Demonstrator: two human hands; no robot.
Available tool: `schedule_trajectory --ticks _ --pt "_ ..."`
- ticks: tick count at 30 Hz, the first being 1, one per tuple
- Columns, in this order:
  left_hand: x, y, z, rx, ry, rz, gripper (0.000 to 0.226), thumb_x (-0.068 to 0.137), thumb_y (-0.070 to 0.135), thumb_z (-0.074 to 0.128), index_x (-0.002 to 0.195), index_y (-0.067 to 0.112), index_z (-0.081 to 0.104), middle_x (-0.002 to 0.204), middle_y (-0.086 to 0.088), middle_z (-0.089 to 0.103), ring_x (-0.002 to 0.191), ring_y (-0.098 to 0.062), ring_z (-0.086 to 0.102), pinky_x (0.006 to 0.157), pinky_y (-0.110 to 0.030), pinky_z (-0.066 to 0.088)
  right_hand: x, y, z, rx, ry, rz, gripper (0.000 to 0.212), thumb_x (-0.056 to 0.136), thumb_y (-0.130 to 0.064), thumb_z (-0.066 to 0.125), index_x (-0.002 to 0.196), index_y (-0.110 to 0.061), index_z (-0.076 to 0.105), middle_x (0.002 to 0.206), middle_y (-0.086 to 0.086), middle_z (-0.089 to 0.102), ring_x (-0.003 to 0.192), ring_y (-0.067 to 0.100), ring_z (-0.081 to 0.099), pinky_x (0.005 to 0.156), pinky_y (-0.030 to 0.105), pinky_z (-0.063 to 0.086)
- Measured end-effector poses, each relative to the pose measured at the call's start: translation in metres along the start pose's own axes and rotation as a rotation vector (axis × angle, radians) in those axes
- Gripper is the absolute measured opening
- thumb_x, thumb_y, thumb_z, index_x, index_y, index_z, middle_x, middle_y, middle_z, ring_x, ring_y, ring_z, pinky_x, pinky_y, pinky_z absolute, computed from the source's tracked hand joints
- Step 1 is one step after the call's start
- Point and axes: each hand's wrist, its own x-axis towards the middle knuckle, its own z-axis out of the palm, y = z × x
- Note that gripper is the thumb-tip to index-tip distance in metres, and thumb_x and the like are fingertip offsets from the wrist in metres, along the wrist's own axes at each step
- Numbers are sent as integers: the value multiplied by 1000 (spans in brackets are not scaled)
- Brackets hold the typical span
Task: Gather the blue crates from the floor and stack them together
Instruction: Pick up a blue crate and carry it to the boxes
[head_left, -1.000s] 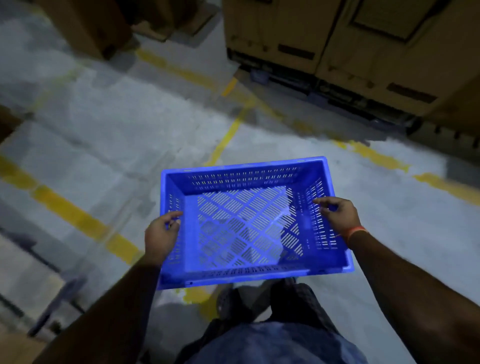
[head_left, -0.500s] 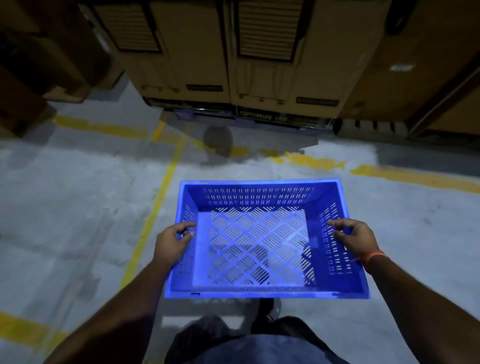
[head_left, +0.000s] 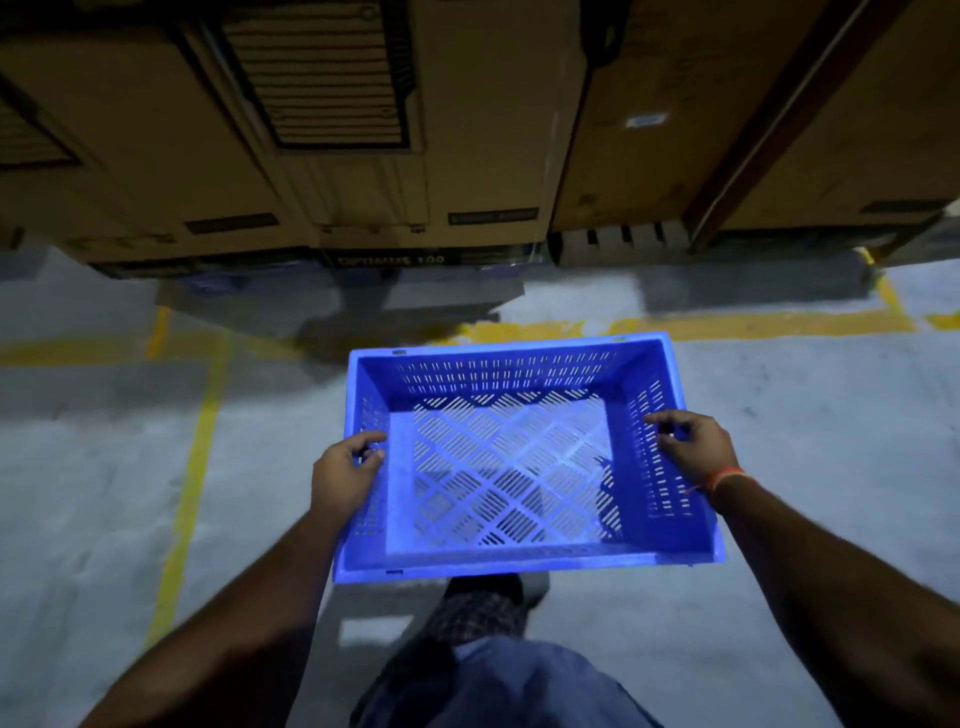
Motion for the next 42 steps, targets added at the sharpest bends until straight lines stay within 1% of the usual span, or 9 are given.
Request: schedule_trajectory --ticks 4,10,20,23,25,28,33,37,42 --pt "56 50 51 -21 -80 3 25 87 15 72 110 26 75 83 -1 68 82 -21 66 76 -26 45 62 18 -34 -20 21 58 34 81 -1 70 105 -23 76 103 1 74 99 19 66 86 25 43" --pt "109 129 116 0 -209 47 26 87 21 73 112 27 74 90 -2 69 85 -20 66 77 -27 46 126 57 -96 -25 72 181 31 82 -3 70 106 -22 76 103 4 73 100 25 67 89 30 45" --pt "166 221 272 60 -198 -11 25 84 19 76 109 24 74 89 -11 70 77 -24 69 70 -25 45 261 162 -153 -16 -1 262 29 83 -5 70 107 -20 75 105 3 72 99 24 66 92 30 45" --pt "176 223 333 45 -158 -91 25 83 23 76 107 30 73 93 -6 69 66 -7 65 70 -22 45 309 209 -152 6 -54 249 30 82 -3 70 109 -16 75 106 4 72 94 22 66 91 30 45" --pt "186 226 372 -5 -130 -152 22 81 22 73 102 29 73 79 -1 66 49 2 53 61 -22 44 341 240 -146 18 -79 249 31 82 -1 70 109 -16 75 107 4 73 98 21 67 95 31 47" --pt "206 215 430 -55 -100 -199 33 73 33 69 105 28 73 79 1 68 45 3 48 59 -25 43 389 283 -134 -1 -109 245 31 82 -1 70 109 -15 75 100 -1 71 90 16 64 93 29 46" --pt "241 162 514 -129 -97 -248 26 73 38 68 95 51 70 61 2 58 35 -2 37 51 -20 34 460 353 -91 -22 -166 205 31 82 -2 68 108 -18 74 97 -1 70 90 17 64 92 29 46" --pt "270 123 561 -126 -87 -178 49 71 48 71 113 23 67 53 10 56 37 0 34 39 -20 28 502 397 -48 -38 -204 178 31 82 -4 68 108 -20 73 98 -1 70 90 17 64 91 26 44" --pt "300 86 601 -28 -90 -121 62 63 62 59 113 27 66 75 -7 63 62 -14 53 55 -20 40 534 434 -7 -34 -212 183 32 81 -6 69 106 -25 72 99 3 69 90 20 64 90 29 45"
